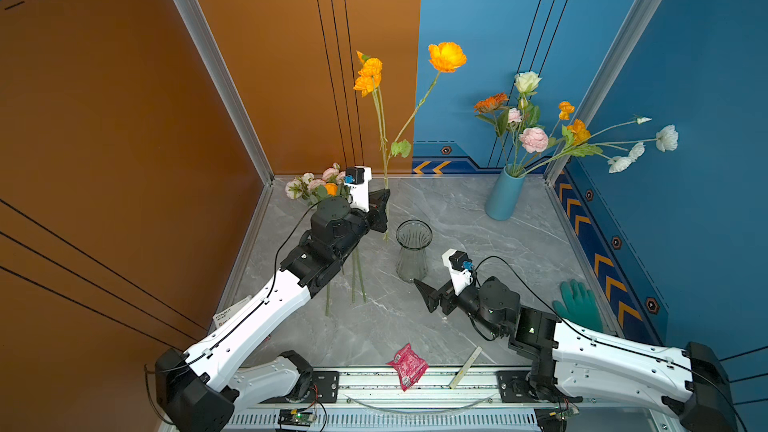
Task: Arrange the flowers into the vase
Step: 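Lift the yellow poppy stems with the left gripper over the glass vase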
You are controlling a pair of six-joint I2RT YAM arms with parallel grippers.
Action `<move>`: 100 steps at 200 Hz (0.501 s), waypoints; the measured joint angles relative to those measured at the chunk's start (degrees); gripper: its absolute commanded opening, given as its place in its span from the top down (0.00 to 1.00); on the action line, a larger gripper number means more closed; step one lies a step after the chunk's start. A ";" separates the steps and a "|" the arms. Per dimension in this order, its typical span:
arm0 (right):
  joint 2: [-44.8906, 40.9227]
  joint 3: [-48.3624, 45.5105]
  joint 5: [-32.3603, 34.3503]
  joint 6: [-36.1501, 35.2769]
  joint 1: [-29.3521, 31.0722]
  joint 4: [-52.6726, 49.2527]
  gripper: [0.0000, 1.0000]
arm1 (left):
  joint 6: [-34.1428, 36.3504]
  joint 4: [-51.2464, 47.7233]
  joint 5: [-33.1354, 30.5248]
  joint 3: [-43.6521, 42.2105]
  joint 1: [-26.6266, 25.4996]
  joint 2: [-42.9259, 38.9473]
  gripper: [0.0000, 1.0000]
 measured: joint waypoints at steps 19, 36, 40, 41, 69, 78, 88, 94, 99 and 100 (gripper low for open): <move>-2.27 0.00 0.00 1.22 -0.55 -2.75 0.00 | 1.46 5.51 0.61 0.07 -1.46 3.54 1.00; -3.65 0.00 0.00 1.90 -0.72 -4.68 0.00 | 2.10 9.29 0.96 0.07 -2.47 5.77 1.00; -3.98 0.00 0.00 2.10 -0.72 -5.22 0.00 | 2.16 10.12 1.05 0.07 -2.67 6.29 1.00; -4.02 0.00 0.00 2.12 -0.70 -5.29 0.00 | 2.21 10.25 1.07 0.07 -2.71 6.34 1.00; -5.95 0.00 0.00 2.84 -0.70 -7.93 0.00 | 2.99 13.81 1.09 0.07 -3.96 8.98 1.00; -6.67 0.00 0.02 3.08 -0.70 -8.57 0.00 | 3.41 14.49 1.09 0.00 -4.50 9.68 1.00; -7.41 -0.02 0.02 3.26 -0.70 -8.94 0.00 | 4.00 15.13 1.07 -0.42 -5.18 10.12 1.00; -7.85 -0.02 0.04 3.43 -0.70 -9.18 0.00 | 4.15 15.45 1.03 -0.85 -5.57 10.25 1.00; -8.15 -0.11 0.04 3.50 -0.70 -9.20 0.00 | 4.42 15.76 1.01 -1.53 -5.95 10.25 1.00; -8.17 -0.13 0.04 3.54 -0.70 -9.20 0.00 | 4.44 15.85 1.01 -1.62 -6.01 10.25 1.00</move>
